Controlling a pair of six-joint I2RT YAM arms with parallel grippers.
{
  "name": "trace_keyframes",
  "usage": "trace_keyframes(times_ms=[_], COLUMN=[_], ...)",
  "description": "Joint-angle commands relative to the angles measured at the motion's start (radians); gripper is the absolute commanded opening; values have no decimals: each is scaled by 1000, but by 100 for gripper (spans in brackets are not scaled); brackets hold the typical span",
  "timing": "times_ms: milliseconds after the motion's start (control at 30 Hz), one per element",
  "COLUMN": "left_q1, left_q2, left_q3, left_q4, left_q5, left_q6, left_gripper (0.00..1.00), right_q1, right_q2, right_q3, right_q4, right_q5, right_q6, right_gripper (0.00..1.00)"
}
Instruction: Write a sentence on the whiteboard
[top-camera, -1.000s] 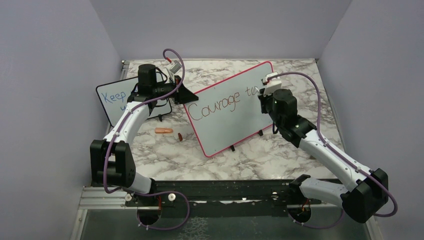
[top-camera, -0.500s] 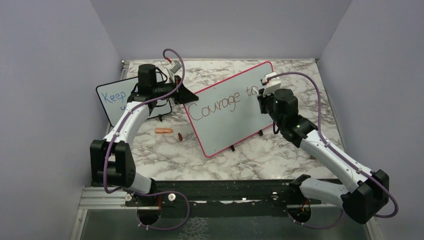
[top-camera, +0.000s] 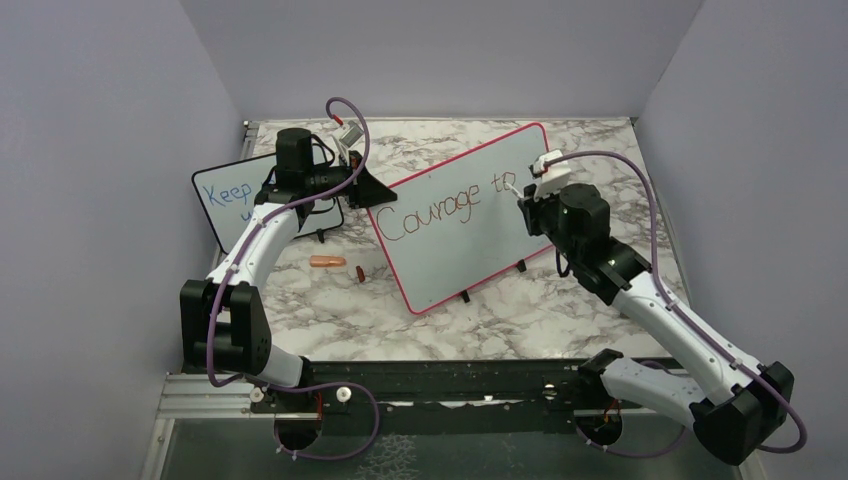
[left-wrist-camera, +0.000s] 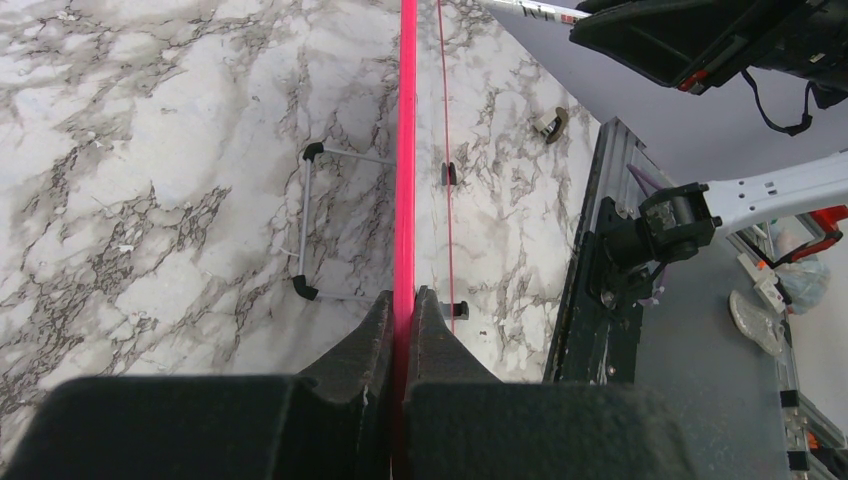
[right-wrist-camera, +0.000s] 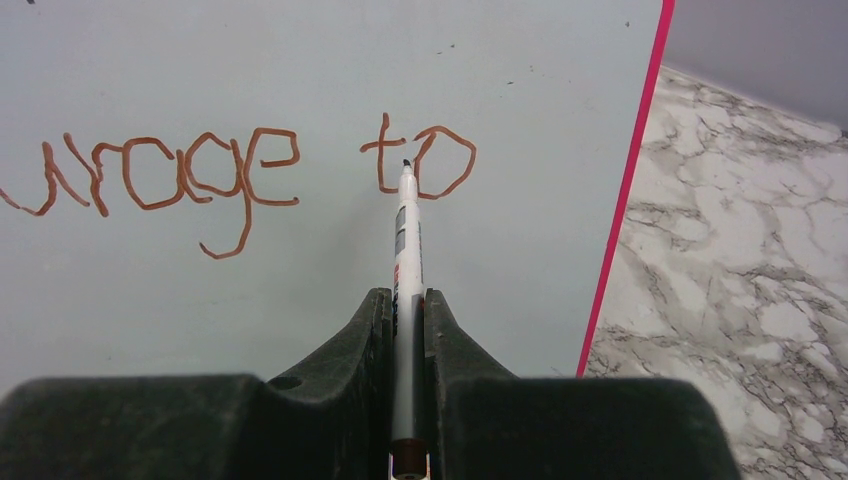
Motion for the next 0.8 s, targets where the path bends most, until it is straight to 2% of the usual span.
trace_keyframes(times_ms=[0, 400, 533, 767], left_q1=[-21, -21, -21, -21], left_q2=[33, 13, 13, 11], left_q3=[-28, -28, -28, -31], left_q4=[-88, -89, -84, -78], left_q5=[-95, -126, -137, -145], left_q6=[89, 80, 70, 65], left_gripper=[0, 0, 0, 0], right_q1=[10, 107, 193, 426], right_q2=[-37, -73, -70, -38], right_q3=[8, -32, -54, -94], right_q4=[-52, -65, -55, -1], right_q5=[-55, -36, 37, 246], right_q6=[25, 74, 110, 127], right_gripper=[1, 1, 1, 1])
